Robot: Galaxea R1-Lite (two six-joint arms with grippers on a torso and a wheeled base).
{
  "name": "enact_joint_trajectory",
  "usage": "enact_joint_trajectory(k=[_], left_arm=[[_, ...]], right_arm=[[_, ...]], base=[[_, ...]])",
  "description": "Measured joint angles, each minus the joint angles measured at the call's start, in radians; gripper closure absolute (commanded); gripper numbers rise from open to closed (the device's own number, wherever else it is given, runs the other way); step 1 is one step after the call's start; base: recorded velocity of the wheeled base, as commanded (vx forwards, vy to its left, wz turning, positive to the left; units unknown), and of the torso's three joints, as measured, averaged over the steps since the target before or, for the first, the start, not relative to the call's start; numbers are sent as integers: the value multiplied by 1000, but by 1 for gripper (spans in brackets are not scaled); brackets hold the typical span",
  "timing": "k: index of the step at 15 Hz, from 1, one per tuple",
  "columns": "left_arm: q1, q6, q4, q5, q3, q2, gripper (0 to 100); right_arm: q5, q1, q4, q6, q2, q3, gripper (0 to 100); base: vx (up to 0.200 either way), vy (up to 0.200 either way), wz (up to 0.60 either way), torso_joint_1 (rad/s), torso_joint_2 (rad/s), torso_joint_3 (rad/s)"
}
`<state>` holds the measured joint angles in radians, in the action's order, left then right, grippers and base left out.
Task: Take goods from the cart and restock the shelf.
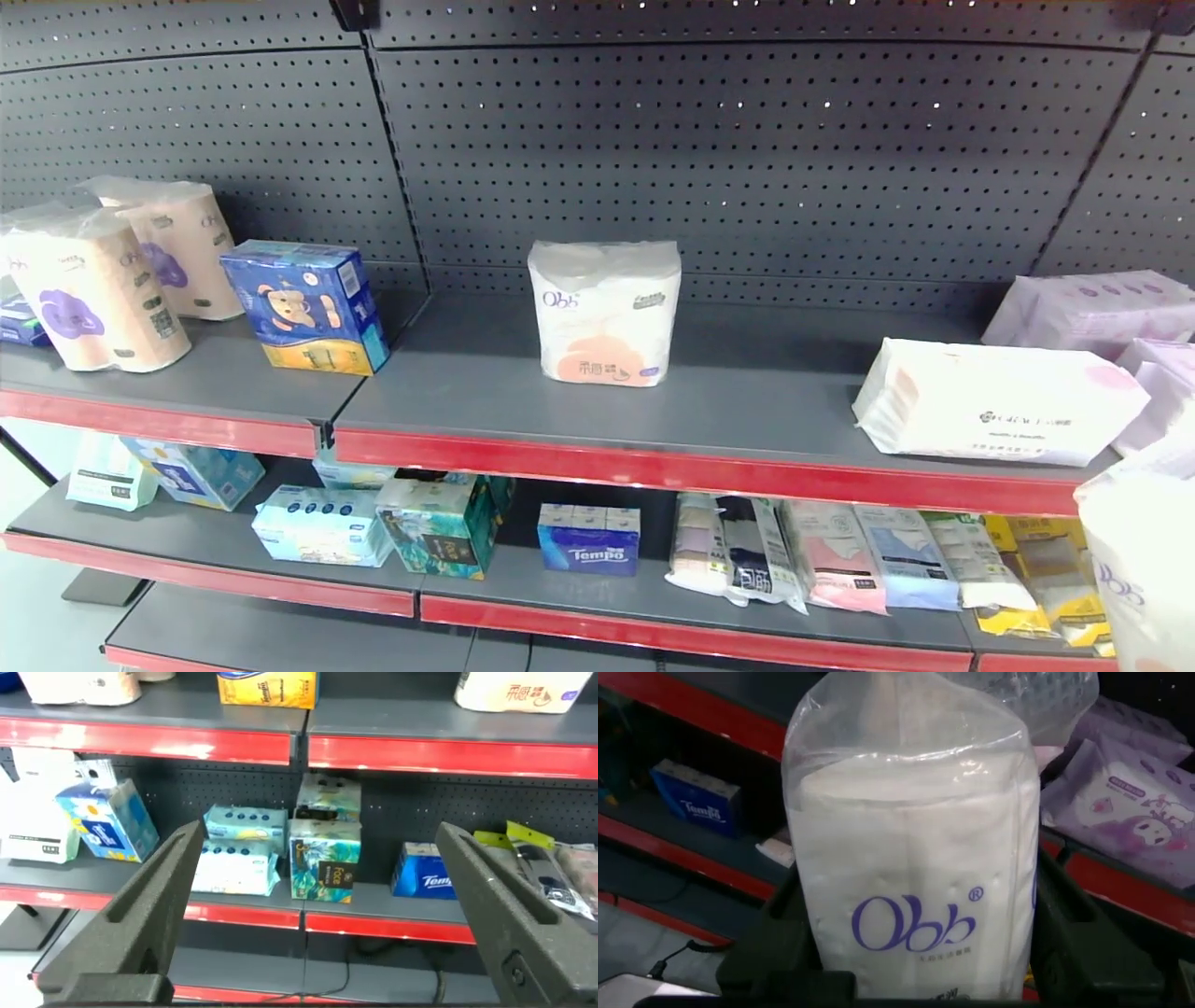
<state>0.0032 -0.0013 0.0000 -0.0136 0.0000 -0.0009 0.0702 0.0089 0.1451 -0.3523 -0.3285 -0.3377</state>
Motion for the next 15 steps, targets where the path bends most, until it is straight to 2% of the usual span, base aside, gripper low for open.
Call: enact_joint_trajectory(k=[8, 9, 11, 13, 15], left_arm=[[-2, 5, -1, -4, 0, 3, 0], [-3, 9, 0, -6, 0, 7, 0], [-15, 39, 0, -11, -3, 38, 0], [-32, 40, 1, -21, -53, 78, 0], [-42, 6, -4, -30, -195, 178, 0]], right_arm=[[-2, -2, -3, -6, 1, 17, 100], [-3, -3, -2, -5, 5, 23, 100], [-3, -4, -3, -4, 13, 31, 100], [-3, -5, -7, -3, 9, 30, 100], [-2, -5, -9, 0, 0, 26, 100]], base=[[0, 0, 0, 0, 0, 0], [0, 0, 0, 0, 0, 0], [0, 0, 0, 0, 0, 0], [0, 0, 0, 0, 0, 0], [0, 0, 0, 0, 0, 0]])
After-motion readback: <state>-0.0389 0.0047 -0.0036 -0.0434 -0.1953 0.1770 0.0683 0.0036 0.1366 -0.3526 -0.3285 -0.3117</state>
